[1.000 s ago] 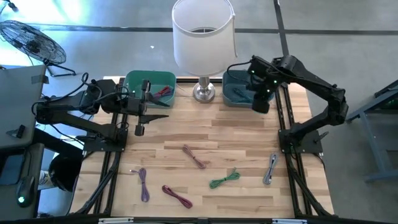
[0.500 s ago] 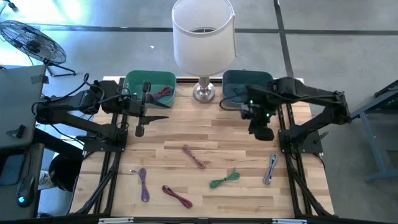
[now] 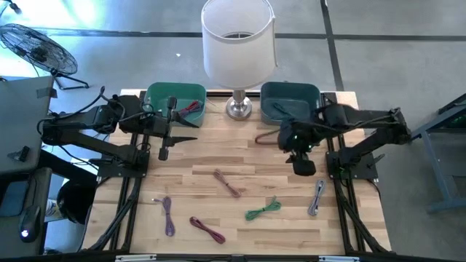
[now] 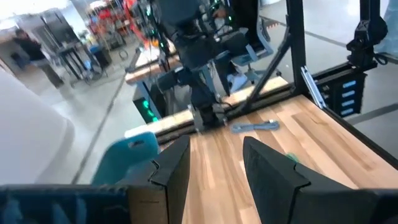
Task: Pick & Place USB Port
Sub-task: Put the green charger cable into the green bin
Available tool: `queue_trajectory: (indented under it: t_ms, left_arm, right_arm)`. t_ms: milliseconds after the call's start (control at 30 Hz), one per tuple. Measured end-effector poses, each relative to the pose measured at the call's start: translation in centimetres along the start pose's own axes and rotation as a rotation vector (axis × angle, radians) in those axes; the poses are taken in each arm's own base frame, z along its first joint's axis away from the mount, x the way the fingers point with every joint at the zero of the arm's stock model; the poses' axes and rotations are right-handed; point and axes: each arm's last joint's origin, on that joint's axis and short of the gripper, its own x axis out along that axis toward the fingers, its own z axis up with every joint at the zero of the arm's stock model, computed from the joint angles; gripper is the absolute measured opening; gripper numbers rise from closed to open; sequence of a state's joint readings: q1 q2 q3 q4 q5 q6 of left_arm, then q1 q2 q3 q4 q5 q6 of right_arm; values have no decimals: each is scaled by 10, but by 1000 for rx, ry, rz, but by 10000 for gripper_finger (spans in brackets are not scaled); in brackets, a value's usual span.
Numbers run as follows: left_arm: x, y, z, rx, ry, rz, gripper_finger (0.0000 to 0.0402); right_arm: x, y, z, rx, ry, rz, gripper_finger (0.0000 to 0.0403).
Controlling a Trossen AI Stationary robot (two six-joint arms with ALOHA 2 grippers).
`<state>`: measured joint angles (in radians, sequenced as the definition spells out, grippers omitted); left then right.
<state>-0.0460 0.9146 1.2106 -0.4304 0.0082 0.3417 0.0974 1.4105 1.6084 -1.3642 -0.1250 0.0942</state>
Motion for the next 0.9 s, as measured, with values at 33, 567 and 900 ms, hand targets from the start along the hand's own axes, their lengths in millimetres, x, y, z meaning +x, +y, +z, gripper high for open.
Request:
queue_trajectory:
  t_ms: [33,567,900]
  left_arm:
    - [0,0,-1,-9,11,-3,145]
    - [0,-4,-9,-115,87,-48,145]
    - [-1,-7,-15,-192,148,-90,145]
  right_arm:
    - [6,2,-2,-24,17,0,175]
    - [131,41,-48,-424,102,84,178]
    - [156,53,-35,-399,21,126,179]
